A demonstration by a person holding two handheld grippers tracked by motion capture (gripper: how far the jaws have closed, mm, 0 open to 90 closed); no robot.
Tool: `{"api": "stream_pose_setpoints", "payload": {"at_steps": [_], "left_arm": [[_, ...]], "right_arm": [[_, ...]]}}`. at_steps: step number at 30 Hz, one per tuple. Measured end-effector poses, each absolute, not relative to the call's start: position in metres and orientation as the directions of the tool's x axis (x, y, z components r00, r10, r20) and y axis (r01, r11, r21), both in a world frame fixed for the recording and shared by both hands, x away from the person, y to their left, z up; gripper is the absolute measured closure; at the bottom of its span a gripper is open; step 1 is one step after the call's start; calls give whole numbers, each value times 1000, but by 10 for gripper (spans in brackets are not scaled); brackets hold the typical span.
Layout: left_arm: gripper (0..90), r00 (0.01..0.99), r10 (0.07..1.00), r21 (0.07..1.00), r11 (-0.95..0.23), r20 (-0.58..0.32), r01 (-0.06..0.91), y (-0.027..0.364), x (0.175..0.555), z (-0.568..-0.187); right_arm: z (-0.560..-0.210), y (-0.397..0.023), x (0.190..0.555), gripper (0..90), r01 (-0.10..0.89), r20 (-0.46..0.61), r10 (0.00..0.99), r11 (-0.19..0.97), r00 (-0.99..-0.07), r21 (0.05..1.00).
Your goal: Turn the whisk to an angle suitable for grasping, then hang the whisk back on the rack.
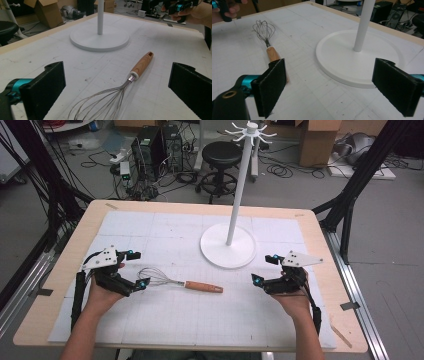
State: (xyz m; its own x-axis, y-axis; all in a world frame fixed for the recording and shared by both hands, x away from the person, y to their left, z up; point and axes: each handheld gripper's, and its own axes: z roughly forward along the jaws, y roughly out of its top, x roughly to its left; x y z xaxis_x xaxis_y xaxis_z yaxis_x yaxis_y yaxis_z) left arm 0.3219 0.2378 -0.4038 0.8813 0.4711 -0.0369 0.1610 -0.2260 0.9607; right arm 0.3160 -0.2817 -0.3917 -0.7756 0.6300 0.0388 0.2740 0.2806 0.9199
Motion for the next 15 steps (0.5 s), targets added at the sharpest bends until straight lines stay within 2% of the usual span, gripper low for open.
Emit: {"api": "stream_pose_setpoints", "payload": {"at_steps": [15], "left_arm": [[17, 898, 439, 959, -242, -26, 146, 228, 318, -399]], "right_arm": [[-387, -286, 315, 100, 276, 39, 648, 268, -761, 923]]}}
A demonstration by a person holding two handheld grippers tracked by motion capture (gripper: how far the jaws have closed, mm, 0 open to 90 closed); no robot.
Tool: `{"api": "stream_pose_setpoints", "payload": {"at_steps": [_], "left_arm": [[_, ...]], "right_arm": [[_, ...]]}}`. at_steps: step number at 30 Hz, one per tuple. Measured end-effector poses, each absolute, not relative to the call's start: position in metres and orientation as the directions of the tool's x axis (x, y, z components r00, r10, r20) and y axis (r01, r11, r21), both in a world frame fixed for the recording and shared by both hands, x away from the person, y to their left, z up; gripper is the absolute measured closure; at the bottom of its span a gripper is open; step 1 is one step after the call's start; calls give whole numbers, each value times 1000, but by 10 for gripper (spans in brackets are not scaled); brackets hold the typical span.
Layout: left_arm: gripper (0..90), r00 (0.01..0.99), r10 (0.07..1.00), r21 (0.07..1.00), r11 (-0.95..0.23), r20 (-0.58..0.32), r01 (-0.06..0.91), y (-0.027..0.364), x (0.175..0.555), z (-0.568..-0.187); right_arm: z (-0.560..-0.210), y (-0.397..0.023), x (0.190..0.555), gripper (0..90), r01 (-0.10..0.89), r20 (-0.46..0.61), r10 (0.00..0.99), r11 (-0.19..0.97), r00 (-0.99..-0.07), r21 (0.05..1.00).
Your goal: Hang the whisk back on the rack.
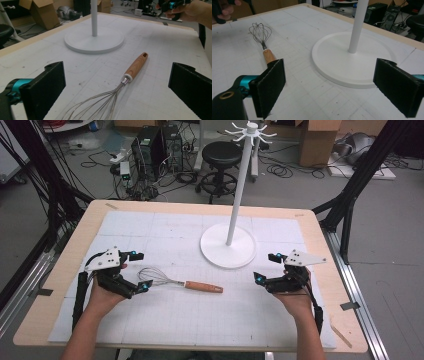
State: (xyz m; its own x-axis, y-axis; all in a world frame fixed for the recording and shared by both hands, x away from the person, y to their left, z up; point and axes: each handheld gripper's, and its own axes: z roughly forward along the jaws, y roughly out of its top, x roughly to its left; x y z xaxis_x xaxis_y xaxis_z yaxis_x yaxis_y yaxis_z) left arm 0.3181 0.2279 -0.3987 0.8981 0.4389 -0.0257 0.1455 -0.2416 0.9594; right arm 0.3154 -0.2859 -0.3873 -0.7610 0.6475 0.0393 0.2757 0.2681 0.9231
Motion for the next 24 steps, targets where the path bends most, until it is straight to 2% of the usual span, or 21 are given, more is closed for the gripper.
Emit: {"api": "stream_pose_setpoints", "payload": {"at_steps": [8, 18, 24], "left_arm": [[17, 914, 405, 952, -281, 4, 120, 212, 317, -391], [17, 928, 372, 932, -335, -4, 138, 184, 333, -383], [17, 949, 316, 903, -407, -1, 137, 158, 340, -379]], "right_arm": [[-387, -291, 312, 100, 287, 30, 659, 285, -751, 914], [-387, -292, 315, 100, 280, 39, 650, 273, -759, 920], [-387, -294, 316, 100, 290, 48, 652, 269, -757, 919]]}}
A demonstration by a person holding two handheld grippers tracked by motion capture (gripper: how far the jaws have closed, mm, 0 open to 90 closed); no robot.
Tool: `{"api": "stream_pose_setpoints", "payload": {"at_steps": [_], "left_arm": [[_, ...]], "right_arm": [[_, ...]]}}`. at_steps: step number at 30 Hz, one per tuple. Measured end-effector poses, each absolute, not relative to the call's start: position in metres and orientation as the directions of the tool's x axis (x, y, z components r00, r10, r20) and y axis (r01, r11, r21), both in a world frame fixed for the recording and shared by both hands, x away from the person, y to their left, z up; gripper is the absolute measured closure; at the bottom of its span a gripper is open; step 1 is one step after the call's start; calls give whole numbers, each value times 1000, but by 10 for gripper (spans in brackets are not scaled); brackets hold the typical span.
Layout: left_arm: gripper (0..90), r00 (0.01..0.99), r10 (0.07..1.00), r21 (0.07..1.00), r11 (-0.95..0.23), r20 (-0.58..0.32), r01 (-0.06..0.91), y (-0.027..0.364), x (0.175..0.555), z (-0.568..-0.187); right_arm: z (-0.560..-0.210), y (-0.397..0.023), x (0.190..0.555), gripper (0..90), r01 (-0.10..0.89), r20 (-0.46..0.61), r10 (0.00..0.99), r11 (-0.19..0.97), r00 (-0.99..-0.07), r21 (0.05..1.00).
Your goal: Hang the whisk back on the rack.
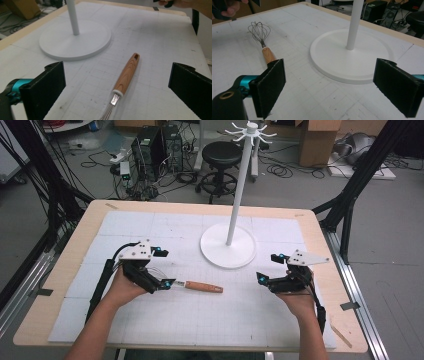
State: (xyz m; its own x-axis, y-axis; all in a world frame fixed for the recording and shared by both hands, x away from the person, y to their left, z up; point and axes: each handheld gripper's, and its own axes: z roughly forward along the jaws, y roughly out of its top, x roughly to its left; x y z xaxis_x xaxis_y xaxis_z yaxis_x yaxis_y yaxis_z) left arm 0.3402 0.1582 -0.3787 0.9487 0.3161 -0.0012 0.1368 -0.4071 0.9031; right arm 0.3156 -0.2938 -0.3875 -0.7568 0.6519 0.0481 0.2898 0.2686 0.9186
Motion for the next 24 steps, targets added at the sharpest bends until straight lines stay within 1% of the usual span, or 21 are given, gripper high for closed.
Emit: {"api": "stream_pose_setpoints", "payload": {"at_steps": [2, 3, 5, 8, 14, 15, 17, 20, 22, 24], "left_arm": [[17, 952, 306, 886, -441, -1, 143, 149, 343, -380], [17, 950, 313, 872, -471, 21, 136, 144, 344, -381], [17, 950, 311, 857, -498, 34, 132, 137, 345, -381], [22, 954, 296, 849, -515, 43, 122, 129, 347, -380], [32, 956, 291, 822, -553, 34, 139, 114, 353, -382], [45, 958, 287, 817, -559, 29, 142, 112, 354, -382], [118, 965, 261, 803, -582, 31, 132, 108, 355, -383], [137, 969, 243, 786, -606, 37, 122, 102, 356, -385], [187, 973, 228, 776, -619, 29, 122, 98, 357, -386], [200, 975, 221, 762, -636, 33, 119, 95, 357, -388]], "right_arm": [[-387, -294, 315, 100, 285, 45, 653, 265, -756, 921], [-387, -294, 315, 100, 282, 44, 652, 266, -757, 922], [-386, -294, 314, 100, 282, 44, 652, 265, -757, 922], [-386, -295, 314, 100, 278, 40, 652, 266, -757, 923], [-387, -295, 314, 100, 288, 44, 656, 269, -753, 919], [-387, -294, 314, 100, 284, 40, 655, 271, -754, 920], [-387, -294, 314, 101, 287, 41, 654, 273, -755, 918], [-387, -294, 314, 101, 282, 39, 653, 272, -756, 920], [-387, -295, 314, 101, 284, 41, 654, 270, -755, 920], [-387, -294, 314, 101, 286, 43, 655, 270, -755, 920]]}}
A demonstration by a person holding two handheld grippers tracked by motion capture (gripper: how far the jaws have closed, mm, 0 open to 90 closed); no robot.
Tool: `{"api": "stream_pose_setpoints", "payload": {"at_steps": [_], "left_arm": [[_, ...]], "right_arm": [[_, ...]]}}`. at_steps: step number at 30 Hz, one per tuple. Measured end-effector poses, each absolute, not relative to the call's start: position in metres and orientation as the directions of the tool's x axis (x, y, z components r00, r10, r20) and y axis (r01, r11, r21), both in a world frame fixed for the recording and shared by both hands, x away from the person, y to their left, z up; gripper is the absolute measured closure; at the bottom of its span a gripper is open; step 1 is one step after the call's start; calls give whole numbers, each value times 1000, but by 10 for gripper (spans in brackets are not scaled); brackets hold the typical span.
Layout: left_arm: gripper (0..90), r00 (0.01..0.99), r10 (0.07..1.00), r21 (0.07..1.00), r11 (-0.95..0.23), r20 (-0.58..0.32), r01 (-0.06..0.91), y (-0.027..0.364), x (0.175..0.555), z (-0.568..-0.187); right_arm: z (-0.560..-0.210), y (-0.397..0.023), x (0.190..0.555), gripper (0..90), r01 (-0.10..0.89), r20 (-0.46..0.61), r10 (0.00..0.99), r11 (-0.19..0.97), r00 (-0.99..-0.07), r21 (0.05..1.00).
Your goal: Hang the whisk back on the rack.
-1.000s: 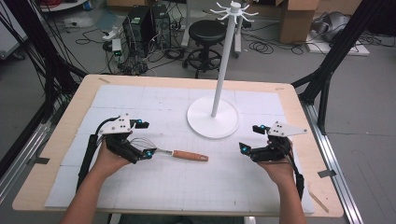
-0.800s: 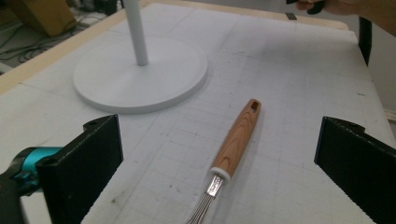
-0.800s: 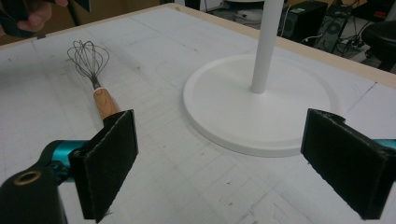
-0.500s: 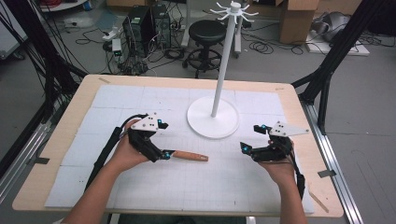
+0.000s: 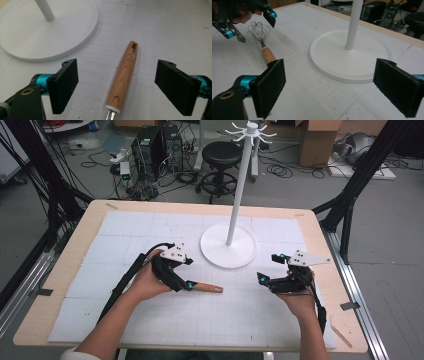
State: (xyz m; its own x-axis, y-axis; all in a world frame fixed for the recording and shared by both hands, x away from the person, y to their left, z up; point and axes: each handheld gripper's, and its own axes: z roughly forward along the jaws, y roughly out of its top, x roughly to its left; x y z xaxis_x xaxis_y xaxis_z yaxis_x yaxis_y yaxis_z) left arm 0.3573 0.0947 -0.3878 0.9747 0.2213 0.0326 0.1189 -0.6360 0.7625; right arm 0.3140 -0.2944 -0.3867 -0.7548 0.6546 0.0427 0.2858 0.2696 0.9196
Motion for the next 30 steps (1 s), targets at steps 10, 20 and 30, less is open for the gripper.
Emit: {"api": "stream_pose_setpoints", "payload": {"at_steps": [10, 20, 30], "left_arm": [[264, 978, 203, 713, -691, 35, 118, 85, 359, -398], [320, 983, 179, 649, -752, 31, 116, 75, 360, -413], [362, 983, 180, 565, -814, 27, 133, 71, 363, -427]], "right_arm": [[-387, -293, 314, 101, 288, 41, 653, 275, -756, 917], [-388, -293, 315, 101, 287, 37, 653, 281, -756, 916], [-388, -292, 314, 101, 287, 37, 648, 284, -760, 915]]}}
